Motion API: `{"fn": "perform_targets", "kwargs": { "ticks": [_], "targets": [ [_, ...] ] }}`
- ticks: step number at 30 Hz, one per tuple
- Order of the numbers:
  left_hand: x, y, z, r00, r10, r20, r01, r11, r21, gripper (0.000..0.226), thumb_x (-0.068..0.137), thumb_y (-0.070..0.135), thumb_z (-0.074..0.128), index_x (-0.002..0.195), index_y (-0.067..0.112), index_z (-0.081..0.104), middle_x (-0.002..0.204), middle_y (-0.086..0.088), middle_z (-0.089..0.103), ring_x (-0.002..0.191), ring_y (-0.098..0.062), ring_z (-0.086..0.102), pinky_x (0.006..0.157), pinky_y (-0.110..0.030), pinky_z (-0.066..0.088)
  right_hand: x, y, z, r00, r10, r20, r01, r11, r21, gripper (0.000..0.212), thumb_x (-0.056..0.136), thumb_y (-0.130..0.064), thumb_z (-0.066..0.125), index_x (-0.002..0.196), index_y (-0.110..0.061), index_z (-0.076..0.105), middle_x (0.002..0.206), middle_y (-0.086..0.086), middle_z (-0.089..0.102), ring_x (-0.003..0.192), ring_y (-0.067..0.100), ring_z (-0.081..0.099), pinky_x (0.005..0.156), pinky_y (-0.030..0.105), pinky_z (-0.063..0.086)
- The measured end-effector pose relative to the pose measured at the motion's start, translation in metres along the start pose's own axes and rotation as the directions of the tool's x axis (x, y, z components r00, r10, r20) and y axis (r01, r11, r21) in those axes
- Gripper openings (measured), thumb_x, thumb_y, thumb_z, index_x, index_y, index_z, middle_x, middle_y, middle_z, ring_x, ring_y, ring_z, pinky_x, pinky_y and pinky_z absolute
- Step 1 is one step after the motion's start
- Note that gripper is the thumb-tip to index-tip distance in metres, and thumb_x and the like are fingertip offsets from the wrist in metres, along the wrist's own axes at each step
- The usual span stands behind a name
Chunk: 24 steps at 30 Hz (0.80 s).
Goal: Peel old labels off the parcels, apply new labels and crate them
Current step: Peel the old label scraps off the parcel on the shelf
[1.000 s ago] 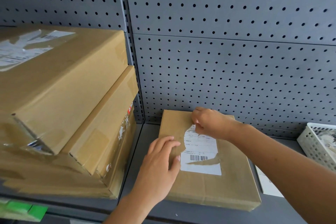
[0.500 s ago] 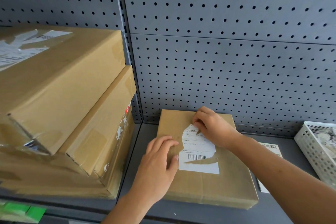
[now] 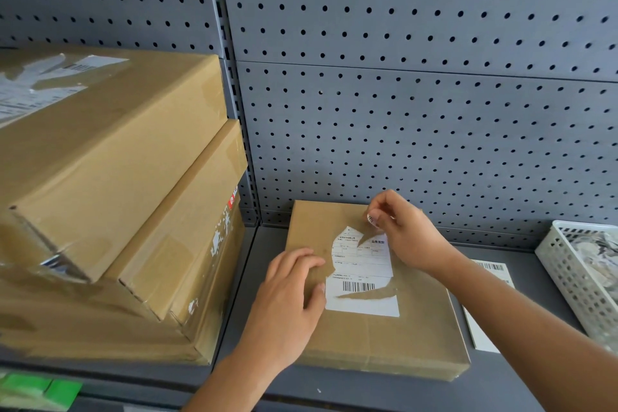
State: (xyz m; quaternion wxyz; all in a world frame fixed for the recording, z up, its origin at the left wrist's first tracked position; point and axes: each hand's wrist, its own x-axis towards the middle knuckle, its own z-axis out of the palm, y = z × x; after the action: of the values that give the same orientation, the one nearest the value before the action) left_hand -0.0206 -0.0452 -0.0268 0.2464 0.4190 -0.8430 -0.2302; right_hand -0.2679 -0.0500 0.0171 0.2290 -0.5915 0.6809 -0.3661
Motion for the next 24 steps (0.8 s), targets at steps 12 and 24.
{"fn": "perform_targets", "kwargs": {
  "ticks": [12, 24],
  "targets": [
    [-0.001, 0.001, -0.001, 1.000, -0.001, 0.000, 0.001, 1.000, -0.006, 0.032, 0.101, 0.036, 0.049, 0.132, 0.037, 0.051, 0.141, 0.033, 0.033, 0.137, 0.012, 0.018, 0.109, -0.016, 0.026, 0.008, -0.004, 0.021, 0.998, -0.038, 0.059, 0.052, 0.963, -0.266, 0.027, 0.097, -0.005, 0.044, 0.100, -0.015, 0.069, 0.094, -0.008, 0.058, 0.071, -0.001, 0.053, 0.066, 0.009, 0.037],
    [0.000, 0.002, 0.000, 1.000, -0.007, 0.005, 0.007, 1.000, 0.004, 0.031, 0.101, 0.036, 0.050, 0.132, 0.038, 0.050, 0.141, 0.033, 0.032, 0.136, 0.014, 0.016, 0.106, -0.015, 0.027, 0.008, -0.002, 0.036, 0.997, -0.050, 0.054, 0.064, 0.943, -0.325, 0.026, 0.096, -0.005, 0.042, 0.093, -0.012, 0.067, 0.098, -0.002, 0.061, 0.087, 0.018, 0.059, 0.082, 0.034, 0.049]
  ]
}}
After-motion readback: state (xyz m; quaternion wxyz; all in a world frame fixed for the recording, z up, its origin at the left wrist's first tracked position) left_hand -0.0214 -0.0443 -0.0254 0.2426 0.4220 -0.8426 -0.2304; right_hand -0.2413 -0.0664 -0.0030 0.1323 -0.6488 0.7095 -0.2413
